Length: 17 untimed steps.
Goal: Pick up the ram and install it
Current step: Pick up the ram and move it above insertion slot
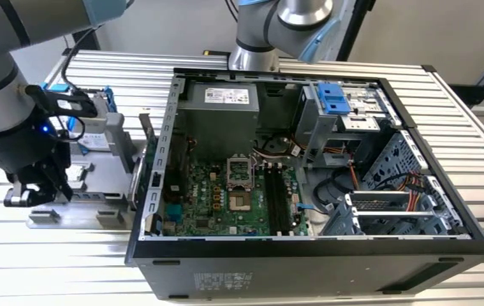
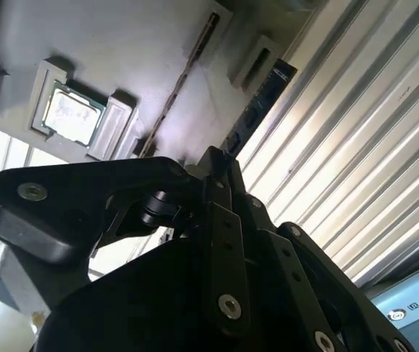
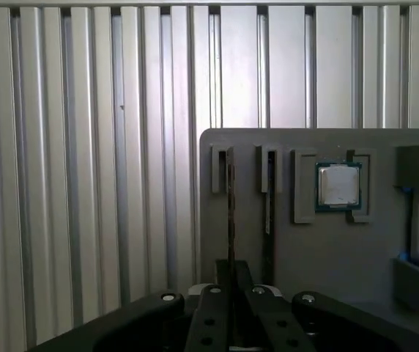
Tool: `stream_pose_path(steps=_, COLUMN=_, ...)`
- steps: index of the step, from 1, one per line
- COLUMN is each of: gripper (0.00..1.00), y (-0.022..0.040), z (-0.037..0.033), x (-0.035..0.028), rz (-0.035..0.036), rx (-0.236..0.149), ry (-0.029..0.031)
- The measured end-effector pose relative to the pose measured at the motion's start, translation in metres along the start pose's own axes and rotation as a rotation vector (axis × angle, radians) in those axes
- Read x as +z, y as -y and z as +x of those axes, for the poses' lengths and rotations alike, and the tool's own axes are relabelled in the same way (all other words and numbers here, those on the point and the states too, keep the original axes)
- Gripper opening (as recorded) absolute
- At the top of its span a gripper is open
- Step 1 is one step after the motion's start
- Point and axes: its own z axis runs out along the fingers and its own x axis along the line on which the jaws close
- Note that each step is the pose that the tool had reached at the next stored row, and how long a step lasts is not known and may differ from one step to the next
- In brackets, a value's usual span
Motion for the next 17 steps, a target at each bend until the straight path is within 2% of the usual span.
stream_pose_path(steps=17, gripper=0.00, y=-0.0027, z=-0.0019, x=-0.0770, rz=0.0001, rx=0.000, ry=0.0009)
